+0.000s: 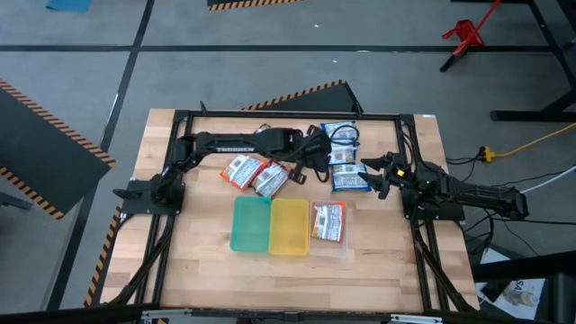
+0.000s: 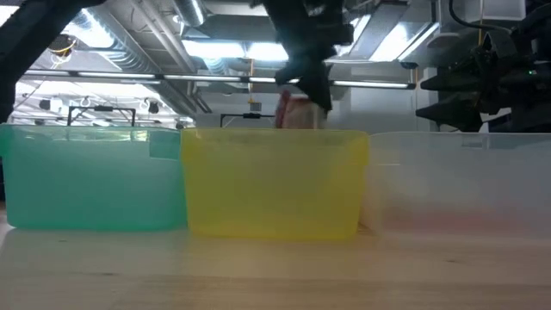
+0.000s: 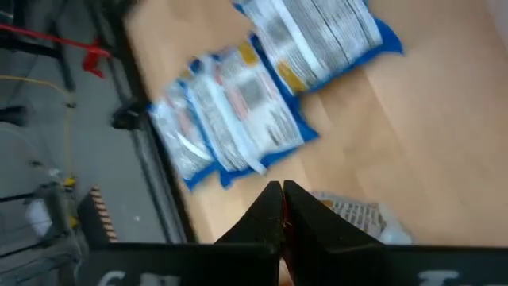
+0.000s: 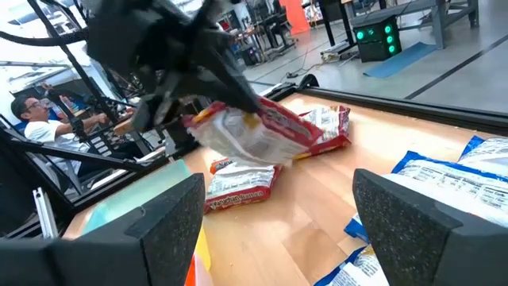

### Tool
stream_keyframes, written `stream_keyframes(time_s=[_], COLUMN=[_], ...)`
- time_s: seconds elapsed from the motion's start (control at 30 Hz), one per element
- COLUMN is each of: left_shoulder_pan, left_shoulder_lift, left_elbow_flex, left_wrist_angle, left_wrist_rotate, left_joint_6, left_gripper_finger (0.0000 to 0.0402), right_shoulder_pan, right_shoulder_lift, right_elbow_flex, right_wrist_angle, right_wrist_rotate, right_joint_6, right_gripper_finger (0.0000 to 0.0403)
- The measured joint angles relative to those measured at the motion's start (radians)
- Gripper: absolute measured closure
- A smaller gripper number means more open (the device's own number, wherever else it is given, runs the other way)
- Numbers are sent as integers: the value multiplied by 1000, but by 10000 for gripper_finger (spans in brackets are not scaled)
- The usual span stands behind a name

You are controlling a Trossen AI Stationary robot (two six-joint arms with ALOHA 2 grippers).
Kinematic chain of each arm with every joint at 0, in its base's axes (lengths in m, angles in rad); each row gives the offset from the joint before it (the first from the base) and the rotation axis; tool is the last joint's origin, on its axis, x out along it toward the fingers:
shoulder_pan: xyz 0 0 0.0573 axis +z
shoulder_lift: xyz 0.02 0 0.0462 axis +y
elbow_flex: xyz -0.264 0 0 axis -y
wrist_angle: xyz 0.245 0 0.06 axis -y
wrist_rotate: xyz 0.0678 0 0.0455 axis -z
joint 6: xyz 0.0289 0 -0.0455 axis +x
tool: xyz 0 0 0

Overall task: Sort Maruchan noodles
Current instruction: Put the middle right red noodle pack into the yellow bin

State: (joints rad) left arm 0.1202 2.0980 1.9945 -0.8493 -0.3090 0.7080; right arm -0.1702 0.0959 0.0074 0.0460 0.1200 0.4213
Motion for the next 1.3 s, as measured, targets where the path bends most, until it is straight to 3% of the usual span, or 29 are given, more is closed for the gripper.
stream_keyframes(time_s=[0.4,0.73,1.07,1.3], left_shoulder_pan=[-132,-283,-362,-390], left_shoulder_lift=[-95,-99,-91,-89], left_elbow_flex=[-1,-1,-4,-87], left_wrist_angle=[-69,-106,-141,-130], left_wrist_rotate=[-29,-148,-151,-141], left_joint_6=[-127,-169,-237,-226], left_gripper_finger=[401,401,401,401], right_shoulder_pan=[0,0,0,0], right_shoulder_lift=[0,0,0,0], right_elbow_flex=[1,1,1,1], right_wrist_angle=[-7,-11,-13,-13], right_wrist_rotate=[-4,-8,-9,-9], right_joint_6=[3,3,3,3], right_gripper_finger=[97,97,97,97])
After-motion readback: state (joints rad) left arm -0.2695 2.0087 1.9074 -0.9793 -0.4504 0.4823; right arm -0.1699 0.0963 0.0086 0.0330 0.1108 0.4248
